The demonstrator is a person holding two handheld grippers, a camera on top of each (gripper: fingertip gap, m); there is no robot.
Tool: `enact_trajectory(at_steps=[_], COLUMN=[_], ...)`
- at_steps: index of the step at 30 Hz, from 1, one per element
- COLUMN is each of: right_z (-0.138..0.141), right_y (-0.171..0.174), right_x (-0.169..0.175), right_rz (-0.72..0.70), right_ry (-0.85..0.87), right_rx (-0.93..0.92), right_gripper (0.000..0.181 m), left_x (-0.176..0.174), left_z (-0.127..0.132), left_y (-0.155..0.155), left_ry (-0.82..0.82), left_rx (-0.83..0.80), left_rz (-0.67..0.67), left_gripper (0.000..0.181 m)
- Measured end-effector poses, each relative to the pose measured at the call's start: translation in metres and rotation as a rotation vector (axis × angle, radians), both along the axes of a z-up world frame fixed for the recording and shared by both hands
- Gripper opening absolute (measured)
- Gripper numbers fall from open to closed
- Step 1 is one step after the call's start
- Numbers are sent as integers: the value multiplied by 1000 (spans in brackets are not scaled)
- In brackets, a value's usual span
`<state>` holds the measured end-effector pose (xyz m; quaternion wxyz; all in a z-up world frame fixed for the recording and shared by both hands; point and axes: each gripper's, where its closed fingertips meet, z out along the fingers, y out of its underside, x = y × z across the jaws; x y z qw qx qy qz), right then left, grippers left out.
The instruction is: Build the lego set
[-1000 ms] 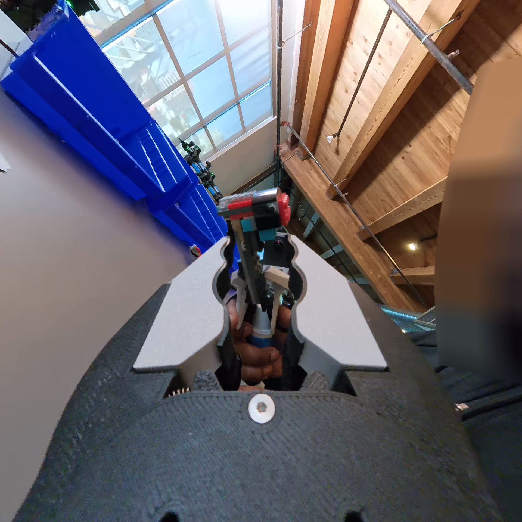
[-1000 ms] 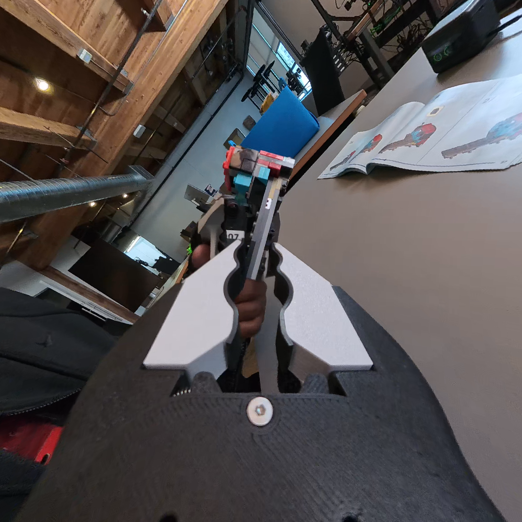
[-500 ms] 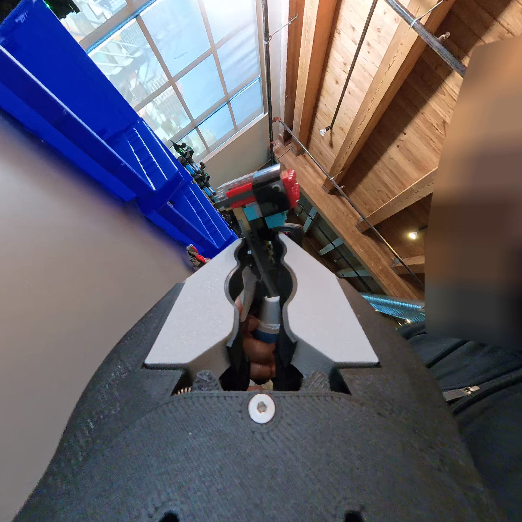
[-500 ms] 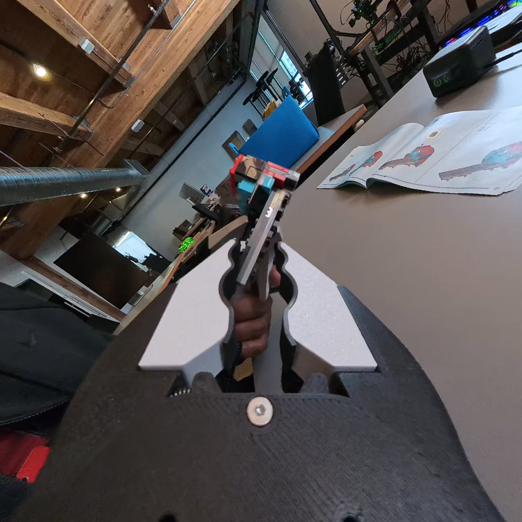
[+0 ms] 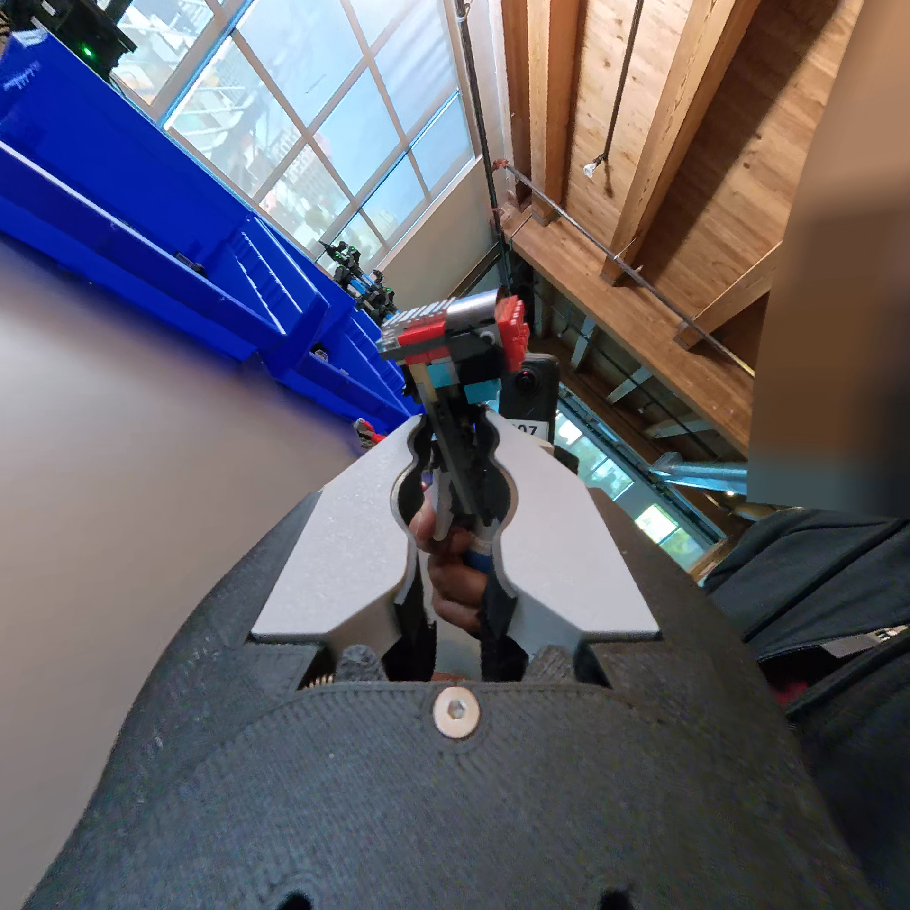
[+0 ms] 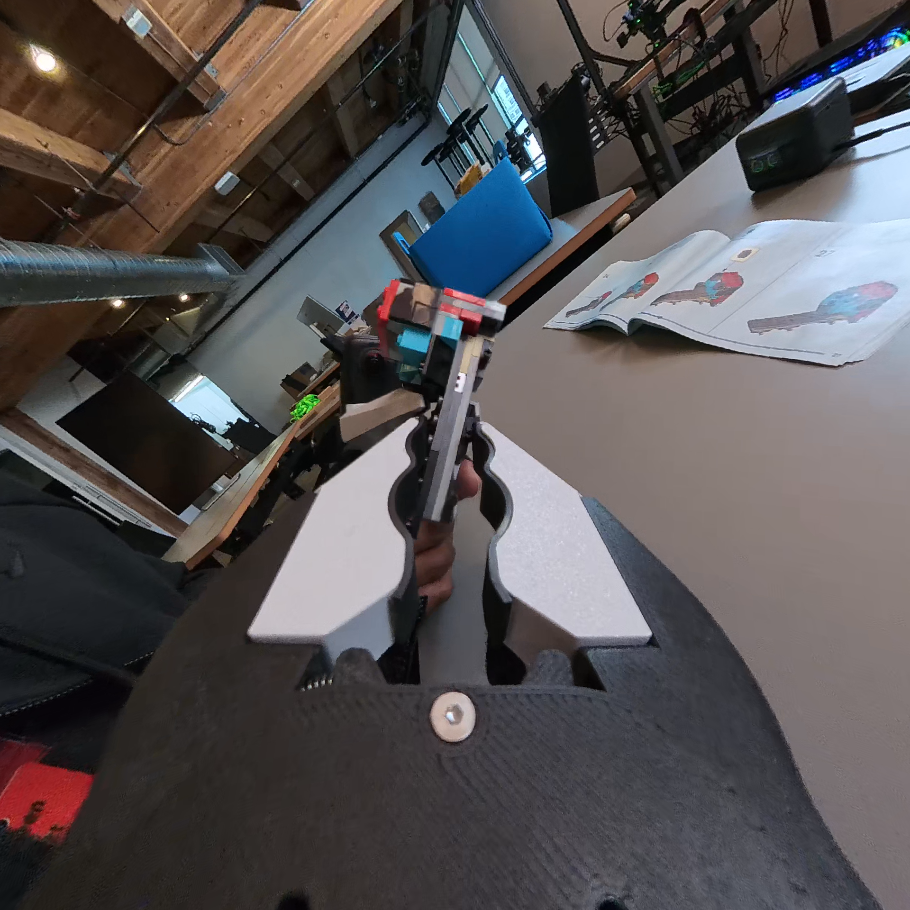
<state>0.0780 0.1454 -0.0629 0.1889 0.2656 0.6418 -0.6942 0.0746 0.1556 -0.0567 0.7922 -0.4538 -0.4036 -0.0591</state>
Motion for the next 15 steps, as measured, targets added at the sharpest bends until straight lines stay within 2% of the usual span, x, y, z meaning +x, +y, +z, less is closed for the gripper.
enact_trajectory(at_steps=[7,10,12,15], right_z=[0,-2,-3,-4], right_y=[1,2,3,2], right_x=[-3,-8,-11,-11], right_rz=[0,-7,-23,-36], right_ry=[-15,-68,-68,-39], right_rx=[-44,-91,-92,-67], right_gripper=[14,14,14,14], left_x=[0,1,0,-3], left_z=[1,6,9,12], left_y=[2,0,-5,-10], left_ry=[-27,-58,-81,-96], left_rx=[-17,38,79,122], left_rz=[-19,-42,-38,-31], left_gripper=[20,40,47,40])
